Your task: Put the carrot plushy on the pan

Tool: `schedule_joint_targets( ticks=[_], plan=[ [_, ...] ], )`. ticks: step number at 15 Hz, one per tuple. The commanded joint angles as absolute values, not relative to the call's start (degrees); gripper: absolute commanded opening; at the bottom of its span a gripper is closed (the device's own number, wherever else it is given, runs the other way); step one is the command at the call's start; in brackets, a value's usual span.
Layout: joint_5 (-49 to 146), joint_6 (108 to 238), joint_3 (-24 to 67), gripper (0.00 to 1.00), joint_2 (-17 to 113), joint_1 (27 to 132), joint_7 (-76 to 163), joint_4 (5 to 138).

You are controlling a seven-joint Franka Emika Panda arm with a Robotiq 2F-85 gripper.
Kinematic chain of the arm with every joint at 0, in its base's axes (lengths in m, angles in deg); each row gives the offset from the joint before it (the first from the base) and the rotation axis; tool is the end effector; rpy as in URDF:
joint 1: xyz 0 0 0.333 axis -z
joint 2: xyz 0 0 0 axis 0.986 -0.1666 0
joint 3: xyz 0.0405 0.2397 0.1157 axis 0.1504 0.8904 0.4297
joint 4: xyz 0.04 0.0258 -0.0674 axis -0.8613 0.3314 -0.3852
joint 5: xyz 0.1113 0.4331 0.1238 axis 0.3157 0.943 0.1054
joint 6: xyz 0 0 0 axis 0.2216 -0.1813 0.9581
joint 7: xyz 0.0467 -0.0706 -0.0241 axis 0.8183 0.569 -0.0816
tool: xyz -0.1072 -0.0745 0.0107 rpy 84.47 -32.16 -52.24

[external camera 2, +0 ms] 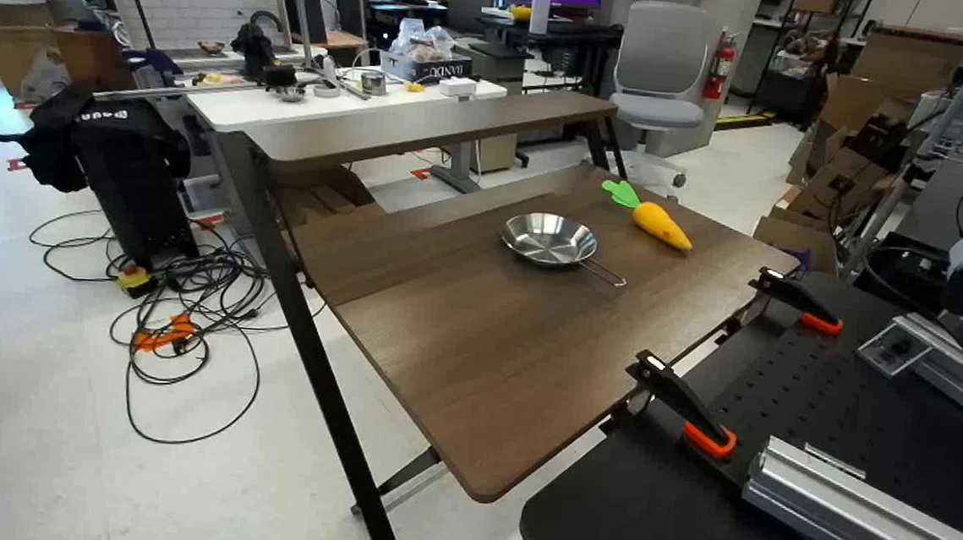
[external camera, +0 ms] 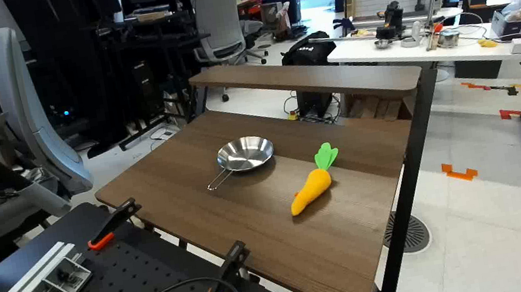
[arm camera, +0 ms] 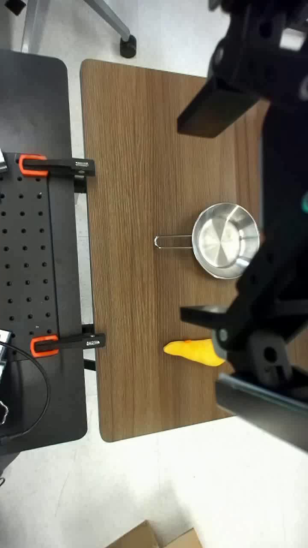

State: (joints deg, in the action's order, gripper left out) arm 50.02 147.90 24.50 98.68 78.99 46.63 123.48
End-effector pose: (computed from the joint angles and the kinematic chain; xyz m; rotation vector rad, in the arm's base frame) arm 0.4599 0.0032 0.3870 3.1213 -0.0071 -0.0214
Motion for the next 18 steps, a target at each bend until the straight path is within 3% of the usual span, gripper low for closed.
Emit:
schedule_joint_targets(
  ticks=[1, 18],
  plan=[
    [50.32, 147.78, 24.99, 1.0, 98.65, 79.54, 46.88, 123.37],
    [46.68, 154.24, 22.63, 1.0, 95.86, 83.31, 47.82, 127.72]
  ],
)
